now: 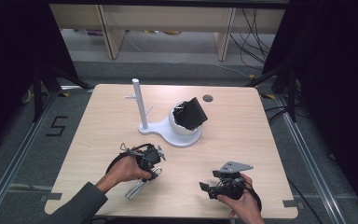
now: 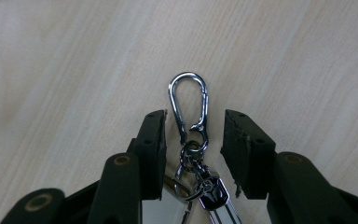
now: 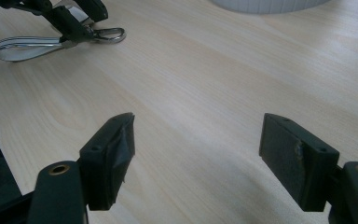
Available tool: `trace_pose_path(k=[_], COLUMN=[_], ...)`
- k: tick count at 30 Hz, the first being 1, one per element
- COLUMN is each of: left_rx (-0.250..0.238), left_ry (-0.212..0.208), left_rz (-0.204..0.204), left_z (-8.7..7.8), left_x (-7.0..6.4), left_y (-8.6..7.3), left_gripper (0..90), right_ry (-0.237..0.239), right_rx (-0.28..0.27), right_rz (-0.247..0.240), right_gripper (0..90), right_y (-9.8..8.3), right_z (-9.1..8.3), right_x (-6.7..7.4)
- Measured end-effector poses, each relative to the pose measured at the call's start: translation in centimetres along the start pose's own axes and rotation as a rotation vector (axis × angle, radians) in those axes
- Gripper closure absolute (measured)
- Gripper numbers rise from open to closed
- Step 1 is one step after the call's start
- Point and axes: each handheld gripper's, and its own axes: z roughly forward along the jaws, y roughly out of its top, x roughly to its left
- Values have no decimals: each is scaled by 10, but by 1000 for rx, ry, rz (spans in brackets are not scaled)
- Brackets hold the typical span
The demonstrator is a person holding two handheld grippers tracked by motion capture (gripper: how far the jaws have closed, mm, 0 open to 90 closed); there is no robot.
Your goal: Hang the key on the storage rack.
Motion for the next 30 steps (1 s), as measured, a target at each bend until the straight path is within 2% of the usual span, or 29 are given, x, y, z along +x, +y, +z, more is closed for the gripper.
trace_pose_path(k=[2,3,5,12,18,19,21,22,23,24,30], left_rx=[32,50,62,141,188,193,208,219,223,227,230], left_ry=[-13,-10,-36,-64,-53,-54,-40,-34,-32,-27,-35], left_rz=[-13,-8,-18,-24,-26,-38,-15,-9,-6,11,22], left_z=[3,5,6,5,7,7,8,8,8,8,8], left_x=[0,0,1,6,8,7,6,4,3,3,2], left_y=[2,3,4,7,12,13,15,16,17,18,17], left_gripper=[597,600,605,652,738,741,743,744,745,745,749], right_ry=[3,6,15,9,9,9,17,20,14,9,9], right_rx=[0,6,3,2,-2,-1,7,0,5,1,8], right_rz=[0,27,16,-3,-4,-4,12,-13,23,1,3], right_gripper=[277,277,277,277,278,278,278,278,279,278,281], right_y=[0,0,0,1,0,0,1,1,0,0,0], right_z=[0,-1,0,0,1,0,0,1,0,1,1], right_x=[0,2,2,1,1,1,3,1,4,2,2])
